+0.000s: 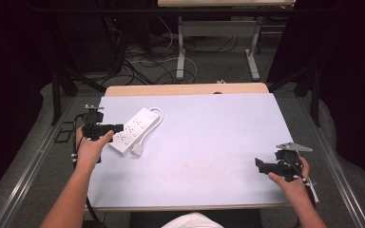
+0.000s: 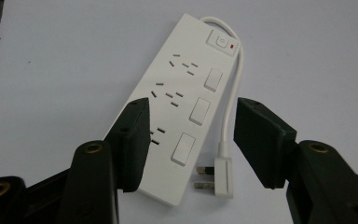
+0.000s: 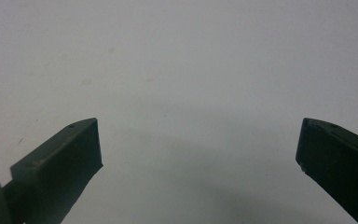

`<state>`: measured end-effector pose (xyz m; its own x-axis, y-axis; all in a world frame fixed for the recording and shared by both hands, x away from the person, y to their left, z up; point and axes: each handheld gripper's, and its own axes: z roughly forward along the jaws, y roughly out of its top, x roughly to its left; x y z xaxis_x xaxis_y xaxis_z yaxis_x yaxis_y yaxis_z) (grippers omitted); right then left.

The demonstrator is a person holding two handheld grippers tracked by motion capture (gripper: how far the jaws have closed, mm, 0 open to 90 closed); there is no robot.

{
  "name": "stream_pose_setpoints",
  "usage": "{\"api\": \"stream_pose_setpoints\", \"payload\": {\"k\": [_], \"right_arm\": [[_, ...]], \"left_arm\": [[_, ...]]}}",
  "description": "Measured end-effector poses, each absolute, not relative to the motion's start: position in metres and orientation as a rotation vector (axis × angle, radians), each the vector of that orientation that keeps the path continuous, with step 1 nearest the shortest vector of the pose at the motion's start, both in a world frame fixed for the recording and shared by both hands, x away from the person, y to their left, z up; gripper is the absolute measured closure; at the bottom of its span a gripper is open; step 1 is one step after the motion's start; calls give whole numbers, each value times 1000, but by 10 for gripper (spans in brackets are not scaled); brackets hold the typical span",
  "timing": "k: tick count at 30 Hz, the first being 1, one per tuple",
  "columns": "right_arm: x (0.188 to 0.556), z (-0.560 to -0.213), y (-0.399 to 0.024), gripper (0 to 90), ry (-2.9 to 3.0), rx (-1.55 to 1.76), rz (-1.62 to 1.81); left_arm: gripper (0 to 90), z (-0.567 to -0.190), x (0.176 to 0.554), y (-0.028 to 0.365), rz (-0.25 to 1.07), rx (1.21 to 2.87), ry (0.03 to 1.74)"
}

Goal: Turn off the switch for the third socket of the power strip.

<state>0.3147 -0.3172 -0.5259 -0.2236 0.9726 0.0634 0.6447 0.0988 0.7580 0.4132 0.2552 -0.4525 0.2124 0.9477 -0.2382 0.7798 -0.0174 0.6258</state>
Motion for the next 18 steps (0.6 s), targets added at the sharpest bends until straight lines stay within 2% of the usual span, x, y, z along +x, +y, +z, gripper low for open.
{"api": "stream_pose_setpoints", "payload": {"k": [9,18], "right_arm": [[315,-526,-317,0,1924,1578,944],[315,-527,-317,0,1924,1582,944]], "left_arm": [[513,-452,418,253,339,1825,1615],[578,-454,424,255,292,1846,1634]]}}
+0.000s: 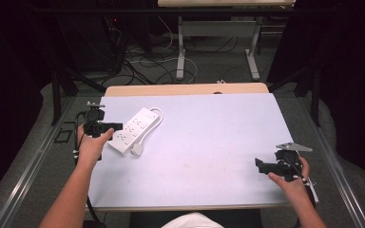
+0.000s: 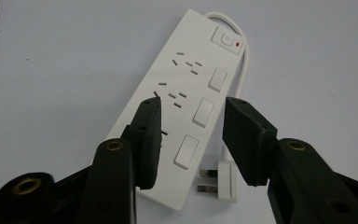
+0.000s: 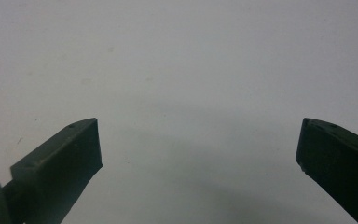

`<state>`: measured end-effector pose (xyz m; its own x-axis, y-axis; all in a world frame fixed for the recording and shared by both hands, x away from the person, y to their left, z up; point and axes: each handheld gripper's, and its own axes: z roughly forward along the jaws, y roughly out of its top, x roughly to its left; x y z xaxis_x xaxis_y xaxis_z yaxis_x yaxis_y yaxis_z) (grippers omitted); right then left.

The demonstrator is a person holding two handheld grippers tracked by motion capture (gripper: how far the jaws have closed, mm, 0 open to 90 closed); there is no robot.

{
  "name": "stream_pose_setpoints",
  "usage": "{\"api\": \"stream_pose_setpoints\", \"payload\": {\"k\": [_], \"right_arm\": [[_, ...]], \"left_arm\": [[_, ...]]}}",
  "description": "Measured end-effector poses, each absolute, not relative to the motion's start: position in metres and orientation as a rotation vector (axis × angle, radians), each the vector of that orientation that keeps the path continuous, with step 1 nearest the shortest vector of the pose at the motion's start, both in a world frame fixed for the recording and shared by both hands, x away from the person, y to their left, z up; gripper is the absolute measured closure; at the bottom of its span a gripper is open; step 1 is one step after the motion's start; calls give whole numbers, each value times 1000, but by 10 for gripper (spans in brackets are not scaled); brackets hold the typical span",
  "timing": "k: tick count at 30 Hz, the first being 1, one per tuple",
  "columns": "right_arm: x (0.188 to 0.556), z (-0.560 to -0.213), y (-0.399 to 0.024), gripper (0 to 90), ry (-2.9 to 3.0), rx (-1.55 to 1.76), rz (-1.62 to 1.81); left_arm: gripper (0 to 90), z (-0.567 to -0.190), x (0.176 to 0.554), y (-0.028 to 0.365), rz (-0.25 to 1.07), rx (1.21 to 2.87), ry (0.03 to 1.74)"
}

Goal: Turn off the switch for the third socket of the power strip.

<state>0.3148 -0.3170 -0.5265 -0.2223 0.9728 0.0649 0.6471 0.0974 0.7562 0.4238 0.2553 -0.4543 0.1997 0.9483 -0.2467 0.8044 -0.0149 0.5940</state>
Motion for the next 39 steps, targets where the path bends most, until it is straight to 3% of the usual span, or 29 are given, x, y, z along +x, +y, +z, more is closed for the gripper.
{"api": "stream_pose_setpoints", "payload": {"k": [39], "right_arm": [[315,-528,-317,0,1931,1582,943]], "left_arm": [[808,-474,445,240,254,1939,1697]]}}
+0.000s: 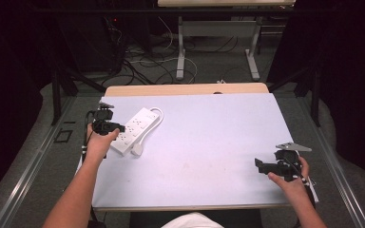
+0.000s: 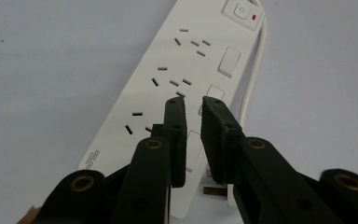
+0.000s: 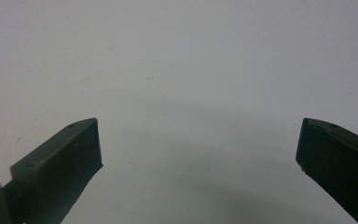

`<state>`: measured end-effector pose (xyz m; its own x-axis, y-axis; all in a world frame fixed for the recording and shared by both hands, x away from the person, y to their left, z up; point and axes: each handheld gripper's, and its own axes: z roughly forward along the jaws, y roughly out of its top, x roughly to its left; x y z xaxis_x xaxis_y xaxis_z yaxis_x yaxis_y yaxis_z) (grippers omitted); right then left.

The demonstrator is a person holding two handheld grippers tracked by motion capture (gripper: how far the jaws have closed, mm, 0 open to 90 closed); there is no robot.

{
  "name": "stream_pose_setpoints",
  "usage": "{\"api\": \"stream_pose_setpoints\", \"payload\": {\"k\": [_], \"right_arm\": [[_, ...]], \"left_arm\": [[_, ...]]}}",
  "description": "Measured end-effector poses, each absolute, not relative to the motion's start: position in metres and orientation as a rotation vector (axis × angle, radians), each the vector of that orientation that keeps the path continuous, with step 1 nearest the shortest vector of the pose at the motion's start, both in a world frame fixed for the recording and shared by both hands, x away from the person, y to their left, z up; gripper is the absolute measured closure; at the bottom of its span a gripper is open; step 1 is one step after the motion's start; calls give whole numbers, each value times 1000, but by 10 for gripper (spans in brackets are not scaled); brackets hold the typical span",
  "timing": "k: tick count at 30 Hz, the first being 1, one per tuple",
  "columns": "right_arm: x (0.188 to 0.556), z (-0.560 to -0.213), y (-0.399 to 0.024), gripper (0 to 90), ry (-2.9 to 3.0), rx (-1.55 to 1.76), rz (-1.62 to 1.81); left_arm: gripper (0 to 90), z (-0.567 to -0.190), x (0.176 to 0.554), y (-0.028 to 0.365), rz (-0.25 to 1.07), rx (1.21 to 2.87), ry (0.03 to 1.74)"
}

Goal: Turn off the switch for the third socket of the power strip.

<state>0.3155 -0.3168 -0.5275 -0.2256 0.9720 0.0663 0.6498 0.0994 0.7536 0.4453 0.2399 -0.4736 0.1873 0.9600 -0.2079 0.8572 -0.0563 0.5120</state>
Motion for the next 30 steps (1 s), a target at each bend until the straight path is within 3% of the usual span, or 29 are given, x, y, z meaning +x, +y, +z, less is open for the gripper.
{"api": "stream_pose_setpoints", "payload": {"k": [30], "right_arm": [[315,-528,-317,0,1933,1581,943]], "left_arm": [[898,-483,447,234,194,2022,1738]]}}
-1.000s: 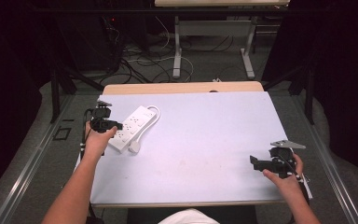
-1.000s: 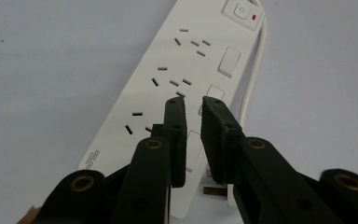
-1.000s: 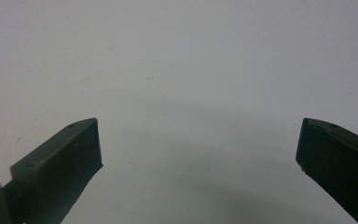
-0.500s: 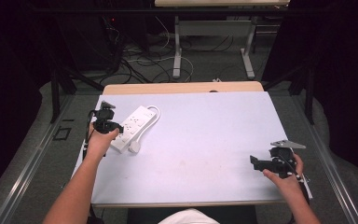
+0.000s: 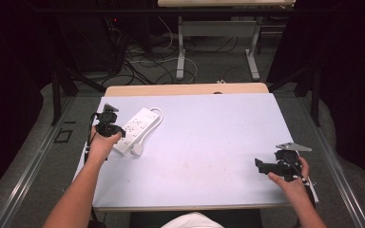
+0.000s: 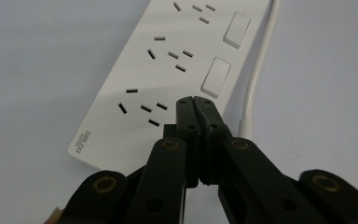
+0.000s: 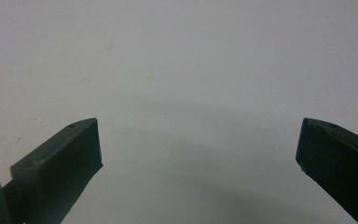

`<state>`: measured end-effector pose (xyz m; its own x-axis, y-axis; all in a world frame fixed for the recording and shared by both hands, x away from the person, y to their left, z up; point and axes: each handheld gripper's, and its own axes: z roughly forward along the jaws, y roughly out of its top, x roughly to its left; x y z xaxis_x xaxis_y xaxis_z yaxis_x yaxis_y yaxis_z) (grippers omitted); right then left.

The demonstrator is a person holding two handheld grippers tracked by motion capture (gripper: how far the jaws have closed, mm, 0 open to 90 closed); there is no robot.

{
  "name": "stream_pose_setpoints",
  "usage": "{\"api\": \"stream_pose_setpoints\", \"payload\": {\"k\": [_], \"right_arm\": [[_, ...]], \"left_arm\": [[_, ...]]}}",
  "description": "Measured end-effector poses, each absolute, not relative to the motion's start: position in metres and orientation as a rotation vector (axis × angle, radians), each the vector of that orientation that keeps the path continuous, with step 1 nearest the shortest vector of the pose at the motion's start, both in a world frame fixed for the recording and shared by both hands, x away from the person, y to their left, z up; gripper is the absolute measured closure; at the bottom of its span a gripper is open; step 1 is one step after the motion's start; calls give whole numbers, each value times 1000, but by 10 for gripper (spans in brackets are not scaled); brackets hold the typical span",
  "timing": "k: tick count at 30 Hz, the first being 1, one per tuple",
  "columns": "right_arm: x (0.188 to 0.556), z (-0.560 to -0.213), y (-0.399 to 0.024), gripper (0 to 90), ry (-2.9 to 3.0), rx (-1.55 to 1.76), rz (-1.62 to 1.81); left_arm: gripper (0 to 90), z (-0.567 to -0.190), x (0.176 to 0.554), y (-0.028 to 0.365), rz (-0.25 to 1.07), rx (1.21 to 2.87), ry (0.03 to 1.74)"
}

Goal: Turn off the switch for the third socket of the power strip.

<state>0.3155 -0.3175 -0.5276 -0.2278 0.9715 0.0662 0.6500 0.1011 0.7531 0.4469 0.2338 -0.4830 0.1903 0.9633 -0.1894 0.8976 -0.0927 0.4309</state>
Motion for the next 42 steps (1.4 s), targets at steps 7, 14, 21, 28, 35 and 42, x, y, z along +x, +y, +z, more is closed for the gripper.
{"api": "stream_pose_setpoints", "payload": {"k": [7,14,21,28,35,42], "right_arm": [[316,-528,-318,0,1934,1582,943],[315,-527,-317,0,1933,1585,945],[316,-528,-318,0,1934,1582,943],[315,-528,-318,0,1934,1580,943],[316,-528,-317,0,1935,1588,941],[315,-528,-318,0,1933,1586,940]], "left_arm": [[899,-485,446,233,193,2038,1743],[899,-494,446,231,170,2054,1750],[899,-499,445,231,165,2053,1759],[899,-499,446,232,157,2067,1758],[897,-501,447,233,162,2061,1765],[894,-503,448,233,166,2066,1768]]}}
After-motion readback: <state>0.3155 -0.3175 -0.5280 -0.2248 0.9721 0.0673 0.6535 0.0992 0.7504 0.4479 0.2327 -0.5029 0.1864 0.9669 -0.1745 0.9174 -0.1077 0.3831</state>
